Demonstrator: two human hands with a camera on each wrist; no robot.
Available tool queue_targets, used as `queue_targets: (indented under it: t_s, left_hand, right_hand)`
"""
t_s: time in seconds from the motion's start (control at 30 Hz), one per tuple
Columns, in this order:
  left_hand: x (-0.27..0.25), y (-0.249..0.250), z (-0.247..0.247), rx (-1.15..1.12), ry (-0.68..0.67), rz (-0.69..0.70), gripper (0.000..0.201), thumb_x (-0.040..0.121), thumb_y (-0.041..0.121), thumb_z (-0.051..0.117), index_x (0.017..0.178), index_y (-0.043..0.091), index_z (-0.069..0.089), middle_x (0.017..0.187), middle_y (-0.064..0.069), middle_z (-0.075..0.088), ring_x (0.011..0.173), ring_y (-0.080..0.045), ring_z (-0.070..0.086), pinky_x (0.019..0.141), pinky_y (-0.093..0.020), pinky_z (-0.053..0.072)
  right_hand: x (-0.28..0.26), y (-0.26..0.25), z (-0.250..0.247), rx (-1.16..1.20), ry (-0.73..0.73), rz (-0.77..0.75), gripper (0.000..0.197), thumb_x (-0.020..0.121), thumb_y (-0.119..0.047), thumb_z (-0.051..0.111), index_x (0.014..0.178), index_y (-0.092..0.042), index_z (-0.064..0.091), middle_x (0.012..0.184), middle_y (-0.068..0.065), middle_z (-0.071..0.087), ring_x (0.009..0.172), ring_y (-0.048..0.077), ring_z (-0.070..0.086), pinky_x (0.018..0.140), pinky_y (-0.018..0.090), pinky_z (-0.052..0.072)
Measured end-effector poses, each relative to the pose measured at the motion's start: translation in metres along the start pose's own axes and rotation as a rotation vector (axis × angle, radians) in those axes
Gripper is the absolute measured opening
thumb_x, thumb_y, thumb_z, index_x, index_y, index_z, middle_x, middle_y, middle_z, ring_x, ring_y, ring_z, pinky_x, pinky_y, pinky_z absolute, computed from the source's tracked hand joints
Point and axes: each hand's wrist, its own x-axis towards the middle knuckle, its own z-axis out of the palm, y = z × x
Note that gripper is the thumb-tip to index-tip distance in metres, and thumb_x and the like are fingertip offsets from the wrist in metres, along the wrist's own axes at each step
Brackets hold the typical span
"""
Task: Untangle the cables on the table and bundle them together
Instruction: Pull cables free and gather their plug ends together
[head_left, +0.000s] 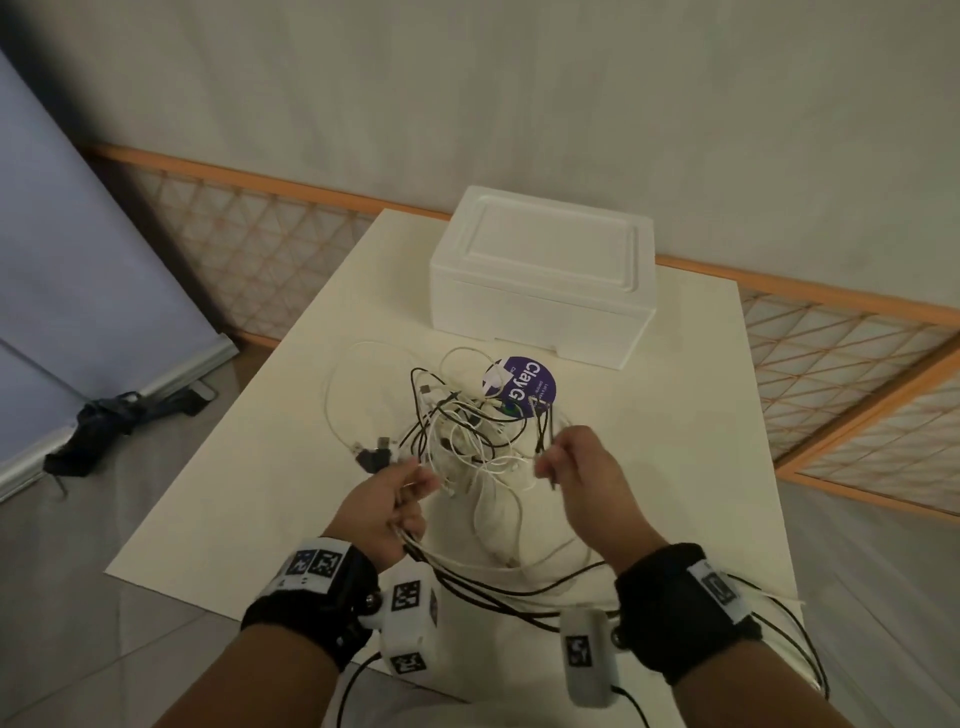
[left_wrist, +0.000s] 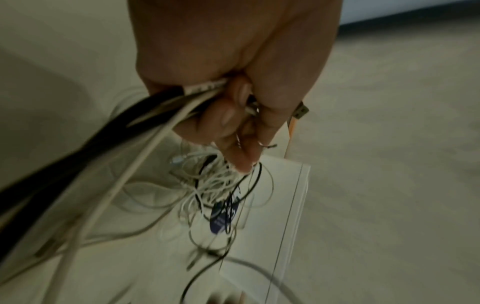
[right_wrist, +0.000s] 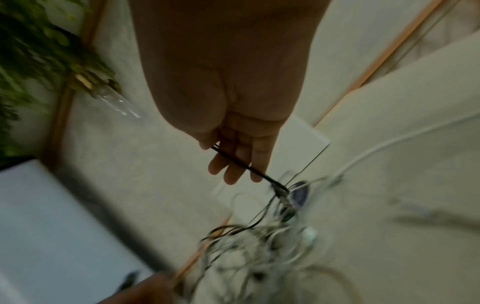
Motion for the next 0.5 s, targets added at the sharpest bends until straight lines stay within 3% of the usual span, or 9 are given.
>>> queue_targets:
  t_s: [0.1,0.23,0.3,0.4,0.5]
  left_hand:
    - [-0.007,-0.002,0.014,0.047,-0.133,-0.031,0.025,0.095,0.025,0.053,0.078,0.009,0.063,0.088,-0.008,0.071,0.028,-0.004,0.021,0.032,-0.012,0.025]
    - [-0.013,0.004,0.021,0.054,-0.250,0.034,0.024,0.094,0.029,0.053,0.089,0.010,0.067,0.084,-0.001,0.071,0.032,-0.004,0.022,0.035,-0.015,0.025]
    - [-0.010,0.008,0.019,0.067,-0.216,0.069,0.021,0.095,0.024,0.052,0.092,0.009,0.066,0.079,0.000,0.071,0.032,-0.005,0.023,0.035,-0.016,0.027]
    - [-0.004,0.012,0.010,0.014,-0.192,0.078,0.019,0.097,0.019,0.049,0.092,0.009,0.065,0.073,0.002,0.068,0.032,-0.004,0.024,0.035,-0.015,0.029]
    - [0.000,0.017,0.004,-0.010,-0.206,0.083,0.017,0.096,0.019,0.051,0.097,0.009,0.065,0.073,0.003,0.063,0.032,-0.004,0.026,0.035,-0.016,0.031]
  right_hand:
    - [0.001,-0.031,0.024,0.168,-0.114,-0.042,0.018,0.099,-0.008,0.041,0.084,-0.017,0.044,0.072,-0.003,0.064,0.063,0.001,0.056,0.064,0.014,0.044]
    - [0.001,-0.042,0.040,-0.172,-0.448,-0.092,0.010,0.096,-0.012,0.043,0.090,-0.018,0.049,0.073,-0.011,0.057,0.062,-0.004,0.052,0.059,0.008,0.038]
    - [-0.002,-0.040,0.045,-0.323,-0.470,-0.139,0.008,0.095,-0.016,0.046,0.097,-0.018,0.053,0.078,-0.014,0.055,0.065,0.000,0.050,0.060,0.011,0.035]
    - [-0.005,-0.031,0.043,-0.477,-0.419,-0.149,0.013,0.094,-0.026,0.050,0.102,-0.023,0.059,0.094,-0.004,0.066,0.083,0.015,0.057,0.072,0.027,0.042]
    - [-0.010,-0.020,0.034,-0.601,-0.467,-0.089,0.014,0.093,-0.033,0.050,0.101,-0.030,0.061,0.097,-0.004,0.068,0.091,0.016,0.060,0.077,0.030,0.046]
